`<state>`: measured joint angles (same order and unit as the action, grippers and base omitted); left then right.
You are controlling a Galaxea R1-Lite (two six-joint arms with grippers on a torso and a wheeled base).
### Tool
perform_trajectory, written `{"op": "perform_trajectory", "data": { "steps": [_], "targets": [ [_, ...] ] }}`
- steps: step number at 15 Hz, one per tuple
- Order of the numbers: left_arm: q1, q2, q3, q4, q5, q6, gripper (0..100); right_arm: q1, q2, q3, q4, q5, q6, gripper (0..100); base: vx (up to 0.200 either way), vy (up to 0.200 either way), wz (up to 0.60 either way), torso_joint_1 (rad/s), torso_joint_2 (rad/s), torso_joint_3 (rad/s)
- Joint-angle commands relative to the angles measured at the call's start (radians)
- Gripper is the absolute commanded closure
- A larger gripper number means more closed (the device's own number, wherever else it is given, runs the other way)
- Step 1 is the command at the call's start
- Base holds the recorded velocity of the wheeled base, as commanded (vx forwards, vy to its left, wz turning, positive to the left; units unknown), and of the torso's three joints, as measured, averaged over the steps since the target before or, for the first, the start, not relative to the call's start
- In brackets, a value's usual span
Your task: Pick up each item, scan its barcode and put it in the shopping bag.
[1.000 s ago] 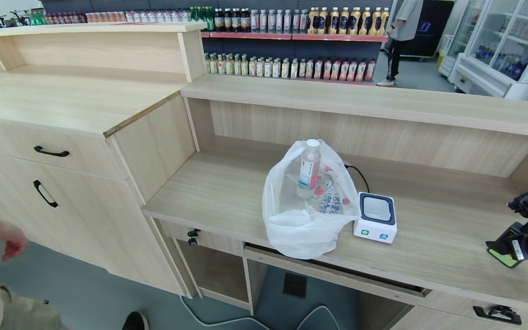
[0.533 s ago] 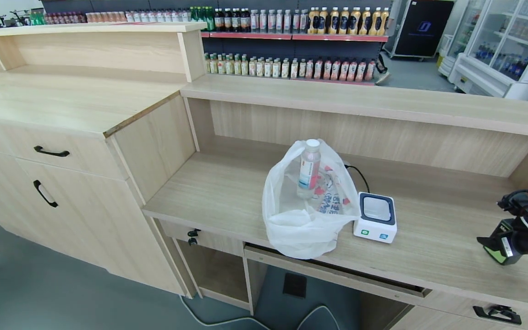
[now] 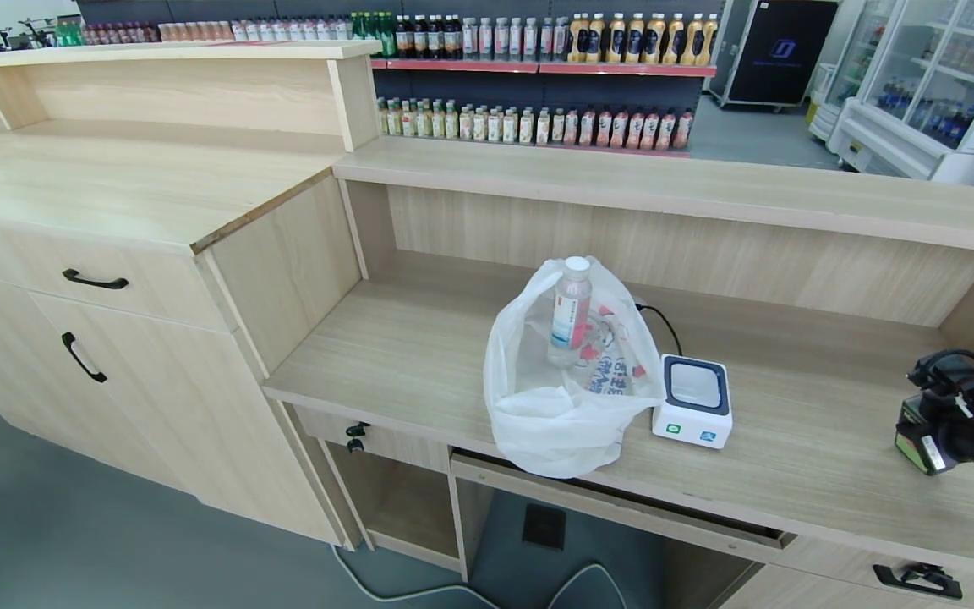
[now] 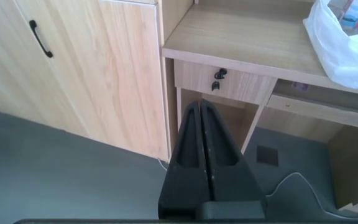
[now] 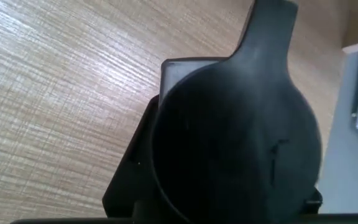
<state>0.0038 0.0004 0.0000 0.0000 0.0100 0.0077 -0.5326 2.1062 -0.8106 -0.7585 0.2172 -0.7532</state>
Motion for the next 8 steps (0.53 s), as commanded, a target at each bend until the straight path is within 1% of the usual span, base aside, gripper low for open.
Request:
{"op": "perform_trajectory", "data": {
  "steps": [1, 3, 4, 5, 6, 8],
  "targets": [
    [0.001, 0.000, 0.000, 0.000, 0.001, 0.000, 100, -0.001, -0.072, 0.030, -0.044, 0.001, -0.094, 100, 0.000, 0.000, 0.00, 0.000, 0.00, 0.000],
    [0.001, 0.000, 0.000, 0.000, 0.001, 0.000, 100, -0.003, -0.273, 0.110, -0.076, 0.005, -0.218, 100, 0.000, 0.000, 0.00, 0.000, 0.00, 0.000],
    [0.001, 0.000, 0.000, 0.000, 0.001, 0.000, 100, -0.003, -0.399, 0.140, -0.065, 0.031, -0.258, 100, 0.000, 0.000, 0.00, 0.000, 0.00, 0.000],
    [0.001, 0.000, 0.000, 0.000, 0.001, 0.000, 100, -0.003, -0.449, 0.148, -0.053, 0.060, -0.268, 100, 0.000, 0.000, 0.00, 0.000, 0.00, 0.000],
    [0.001, 0.000, 0.000, 0.000, 0.001, 0.000, 100, -0.004, -0.580, 0.162, 0.007, 0.185, -0.319, 100, 0.000, 0.000, 0.00, 0.000, 0.00, 0.000],
    [0.001, 0.000, 0.000, 0.000, 0.001, 0.000, 100, 0.005, -0.719, 0.196, 0.021, 0.401, -0.532, 100, 0.000, 0.000, 0.00, 0.000, 0.00, 0.000]
  ]
}}
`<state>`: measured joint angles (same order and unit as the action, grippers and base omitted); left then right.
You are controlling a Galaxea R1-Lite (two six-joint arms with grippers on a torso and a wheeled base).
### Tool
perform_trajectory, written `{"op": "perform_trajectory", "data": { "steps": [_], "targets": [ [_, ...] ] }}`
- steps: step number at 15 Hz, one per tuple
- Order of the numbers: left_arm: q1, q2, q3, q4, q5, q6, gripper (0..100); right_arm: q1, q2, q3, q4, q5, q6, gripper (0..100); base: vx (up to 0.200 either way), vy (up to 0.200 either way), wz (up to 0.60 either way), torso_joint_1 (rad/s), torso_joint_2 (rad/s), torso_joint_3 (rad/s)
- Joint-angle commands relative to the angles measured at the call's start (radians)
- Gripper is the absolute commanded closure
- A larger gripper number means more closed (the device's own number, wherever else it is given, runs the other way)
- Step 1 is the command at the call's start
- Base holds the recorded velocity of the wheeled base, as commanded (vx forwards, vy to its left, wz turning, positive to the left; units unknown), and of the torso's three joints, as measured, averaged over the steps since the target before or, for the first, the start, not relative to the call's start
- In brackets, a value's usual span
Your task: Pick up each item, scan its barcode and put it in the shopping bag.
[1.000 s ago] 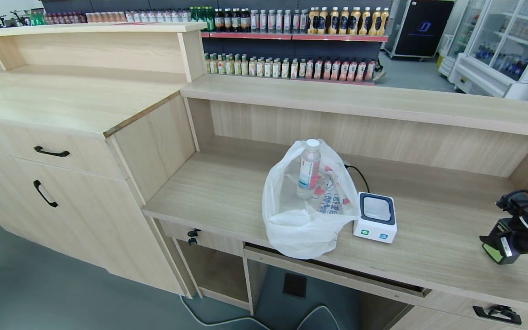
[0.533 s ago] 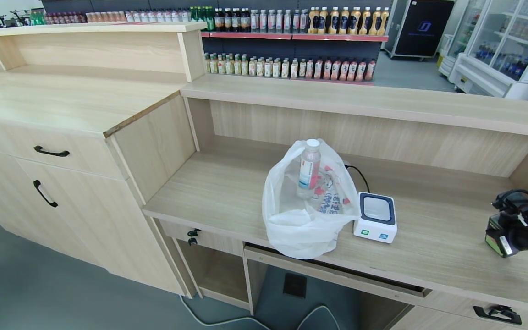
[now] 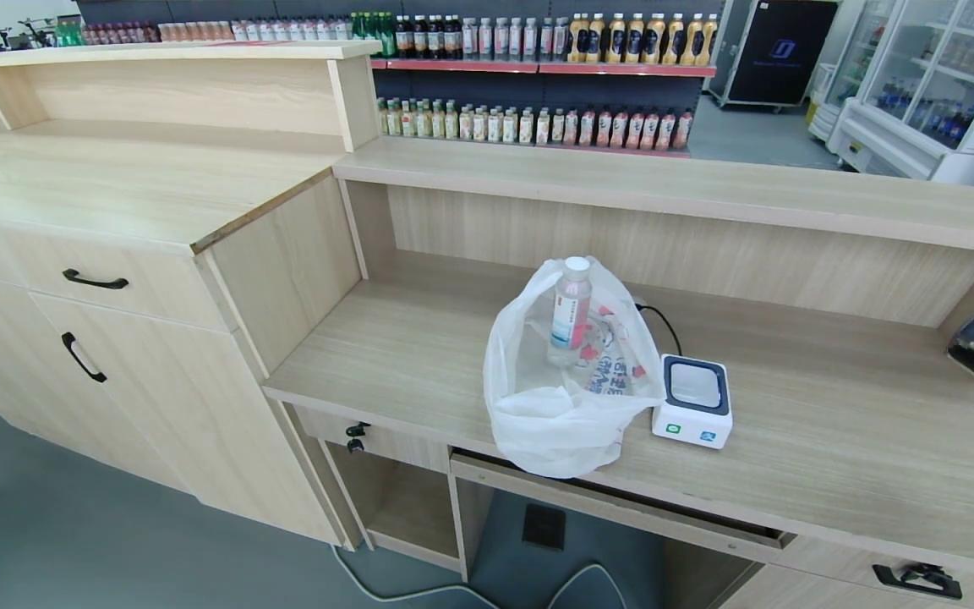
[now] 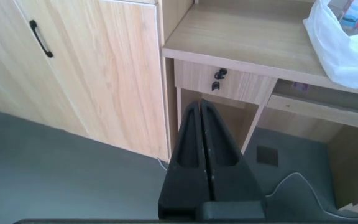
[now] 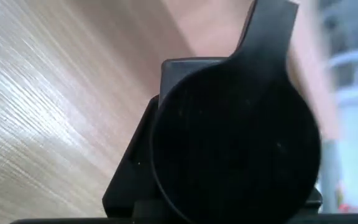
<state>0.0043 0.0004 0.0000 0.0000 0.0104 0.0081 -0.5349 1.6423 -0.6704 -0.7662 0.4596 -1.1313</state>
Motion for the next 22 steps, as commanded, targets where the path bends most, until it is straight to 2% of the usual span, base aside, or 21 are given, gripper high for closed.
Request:
{"op": "perform_trajectory", "data": {
  "steps": [1, 2, 4, 7, 8, 9, 10, 11, 14, 16, 18, 22],
  "targets": [
    [-0.001, 0.000, 0.000, 0.000, 0.000, 0.000, 100, 0.029, -0.282, 0.086, 0.001, 0.289, -0.301, 100, 0.000, 0.000, 0.00, 0.000, 0.00, 0.000],
    [0.000, 0.000, 0.000, 0.000, 0.000, 0.000, 100, 0.052, -0.306, 0.147, -0.062, 0.364, -0.446, 100, 0.000, 0.000, 0.00, 0.000, 0.00, 0.000],
    [0.000, 0.000, 0.000, 0.000, 0.000, 0.000, 100, 0.090, -0.355, 0.232, -0.203, 0.447, -0.751, 100, 0.000, 0.000, 0.00, 0.000, 0.00, 0.000],
    [0.000, 0.000, 0.000, 0.000, 0.000, 0.000, 100, 0.358, -0.384, 0.246, -0.220, 0.458, -1.134, 100, 0.000, 0.000, 0.00, 0.000, 0.00, 0.000],
    [0.000, 0.000, 0.000, 0.000, 0.000, 0.000, 100, 0.431, -0.384, 0.249, -0.219, 0.458, -1.190, 100, 0.000, 0.000, 0.00, 0.000, 0.00, 0.000],
    [0.000, 0.000, 0.000, 0.000, 0.000, 0.000, 100, 0.564, -0.384, 0.246, -0.220, 0.455, -1.271, 100, 0.000, 0.000, 0.00, 0.000, 0.00, 0.000],
    [0.000, 0.000, 0.000, 0.000, 0.000, 0.000, 100, 0.618, -0.383, 0.244, -0.219, 0.452, -1.303, 100, 0.000, 0.000, 0.00, 0.000, 0.00, 0.000],
    [0.000, 0.000, 0.000, 0.000, 0.000, 0.000, 100, 0.759, -0.398, 0.242, -0.208, 0.430, -1.404, 100, 0.000, 0.000, 0.00, 0.000, 0.00, 0.000],
    [0.000, 0.000, 0.000, 0.000, 0.000, 0.000, 100, 1.017, -0.464, 0.244, -0.101, 0.238, -1.501, 100, 0.000, 0.000, 0.00, 0.000, 0.00, 0.000],
    [0.000, 0.000, 0.000, 0.000, 0.000, 0.000, 100, 1.122, -0.523, 0.252, -0.074, 0.151, -1.506, 100, 0.000, 0.000, 0.00, 0.000, 0.00, 0.000],
    [0.000, 0.000, 0.000, 0.000, 0.000, 0.000, 100, 1.198, -0.544, 0.261, -0.076, 0.143, -1.506, 100, 0.000, 0.000, 0.00, 0.000, 0.00, 0.000],
    [0.000, 0.000, 0.000, 0.000, 0.000, 0.000, 100, 1.237, -0.570, 0.258, -0.073, 0.143, -1.447, 100, 0.000, 0.000, 0.00, 0.000, 0.00, 0.000]
  ]
}}
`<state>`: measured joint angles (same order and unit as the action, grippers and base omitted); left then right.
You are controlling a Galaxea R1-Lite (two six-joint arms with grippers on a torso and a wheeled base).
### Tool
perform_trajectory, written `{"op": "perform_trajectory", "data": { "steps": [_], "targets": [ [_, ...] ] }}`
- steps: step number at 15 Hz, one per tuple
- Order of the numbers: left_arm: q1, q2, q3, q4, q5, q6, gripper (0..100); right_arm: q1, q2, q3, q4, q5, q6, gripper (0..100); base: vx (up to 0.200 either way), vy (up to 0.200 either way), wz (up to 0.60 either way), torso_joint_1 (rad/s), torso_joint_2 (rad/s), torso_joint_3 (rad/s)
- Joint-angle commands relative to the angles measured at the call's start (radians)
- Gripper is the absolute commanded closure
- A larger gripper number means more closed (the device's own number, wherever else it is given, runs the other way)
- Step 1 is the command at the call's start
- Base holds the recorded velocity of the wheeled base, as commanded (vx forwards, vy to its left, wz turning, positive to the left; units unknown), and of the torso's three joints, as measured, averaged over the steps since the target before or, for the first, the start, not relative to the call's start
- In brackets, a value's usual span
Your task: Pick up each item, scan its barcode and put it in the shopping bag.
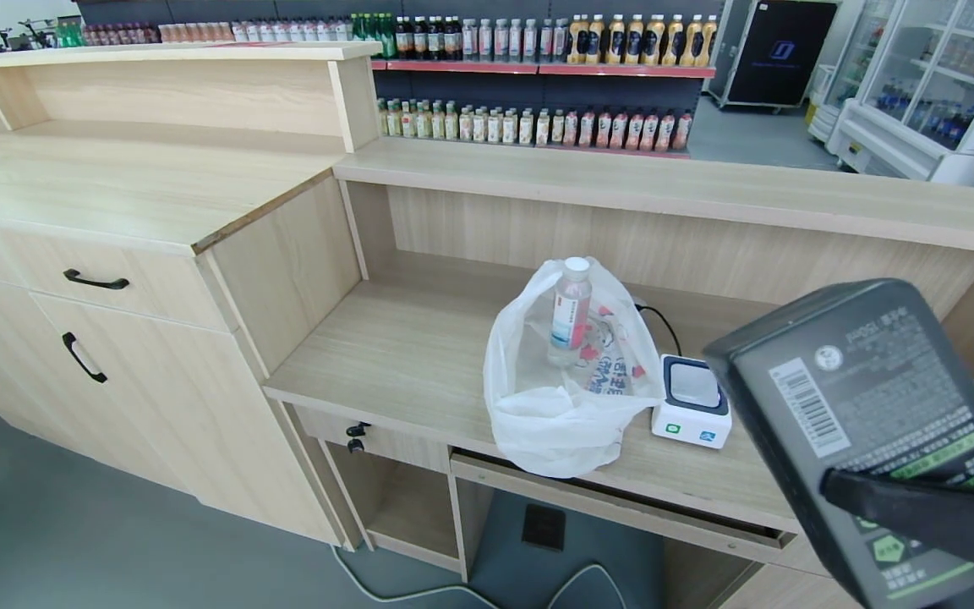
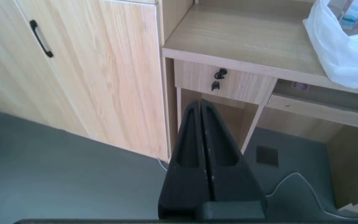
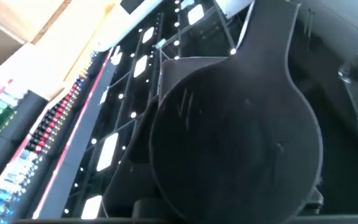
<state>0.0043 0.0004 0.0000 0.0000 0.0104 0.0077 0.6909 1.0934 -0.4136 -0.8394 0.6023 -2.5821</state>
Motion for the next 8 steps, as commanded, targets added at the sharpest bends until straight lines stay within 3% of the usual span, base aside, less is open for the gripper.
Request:
{"op": "perform_trajectory", "data": {
  "steps": [1, 8],
  "targets": [
    [0.000, 0.000, 0.000, 0.000, 0.000, 0.000, 100, 0.012, -0.013, 0.001, 0.000, 0.001, 0.007, 100, 0.000, 0.000, 0.00, 0.000, 0.00, 0.000],
    [0.000, 0.000, 0.000, 0.000, 0.000, 0.000, 100, 0.042, 0.048, -0.001, 0.020, -0.001, 0.085, 100, 0.000, 0.000, 0.00, 0.000, 0.00, 0.000]
  ]
}}
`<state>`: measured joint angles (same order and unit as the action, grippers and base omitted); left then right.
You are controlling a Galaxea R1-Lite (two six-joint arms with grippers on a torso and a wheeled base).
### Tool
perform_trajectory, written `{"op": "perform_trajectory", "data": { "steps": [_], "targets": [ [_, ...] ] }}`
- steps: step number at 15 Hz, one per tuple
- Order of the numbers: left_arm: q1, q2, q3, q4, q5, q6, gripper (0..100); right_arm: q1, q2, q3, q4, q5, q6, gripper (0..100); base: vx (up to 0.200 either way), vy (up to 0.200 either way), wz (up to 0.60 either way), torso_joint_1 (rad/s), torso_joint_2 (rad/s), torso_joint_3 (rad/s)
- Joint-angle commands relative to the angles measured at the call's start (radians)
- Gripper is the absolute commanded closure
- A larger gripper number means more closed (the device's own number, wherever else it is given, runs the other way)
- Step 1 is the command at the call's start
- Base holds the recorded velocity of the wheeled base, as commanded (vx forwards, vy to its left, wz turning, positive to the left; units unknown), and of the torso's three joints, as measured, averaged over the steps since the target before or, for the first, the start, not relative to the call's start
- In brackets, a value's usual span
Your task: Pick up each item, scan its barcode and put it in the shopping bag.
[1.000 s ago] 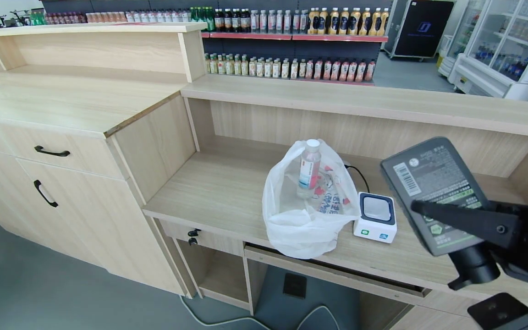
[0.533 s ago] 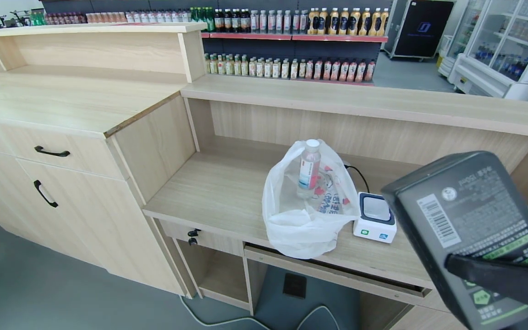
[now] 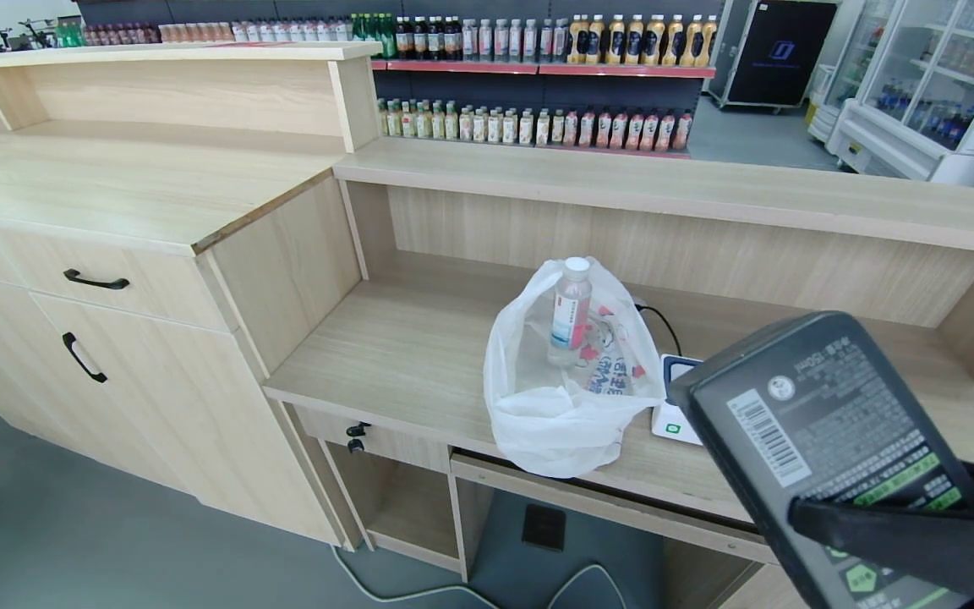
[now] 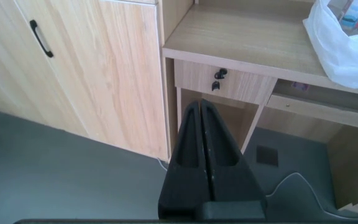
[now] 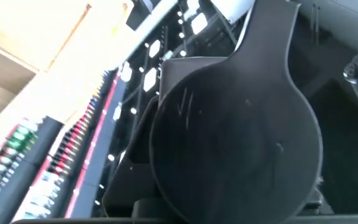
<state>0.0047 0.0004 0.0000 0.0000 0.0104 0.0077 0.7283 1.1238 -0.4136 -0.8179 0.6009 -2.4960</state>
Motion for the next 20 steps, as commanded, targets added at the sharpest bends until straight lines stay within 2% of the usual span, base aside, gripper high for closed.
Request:
{"op": "perform_trajectory", "data": {
  "steps": [1, 5, 11, 20],
  "targets": [
    [0.000, 0.000, 0.000, 0.000, 0.000, 0.000, 100, 0.011, 0.017, -0.002, 0.005, 0.000, 0.011, 100, 0.000, 0.000, 0.00, 0.000, 0.00, 0.000],
    [0.000, 0.000, 0.000, 0.000, 0.000, 0.000, 100, 0.022, 0.019, 0.004, 0.008, -0.001, 0.014, 100, 0.000, 0.000, 0.00, 0.000, 0.00, 0.000],
    [-0.002, 0.000, 0.000, 0.000, 0.000, 0.000, 100, 0.097, 0.054, -0.004, 0.023, -0.027, 0.016, 100, 0.000, 0.000, 0.00, 0.000, 0.00, 0.000],
    [0.000, 0.000, 0.000, 0.000, 0.000, 0.000, 100, 0.094, 0.053, -0.007, 0.020, -0.029, 0.017, 100, 0.000, 0.000, 0.00, 0.000, 0.00, 0.000]
  ]
}}
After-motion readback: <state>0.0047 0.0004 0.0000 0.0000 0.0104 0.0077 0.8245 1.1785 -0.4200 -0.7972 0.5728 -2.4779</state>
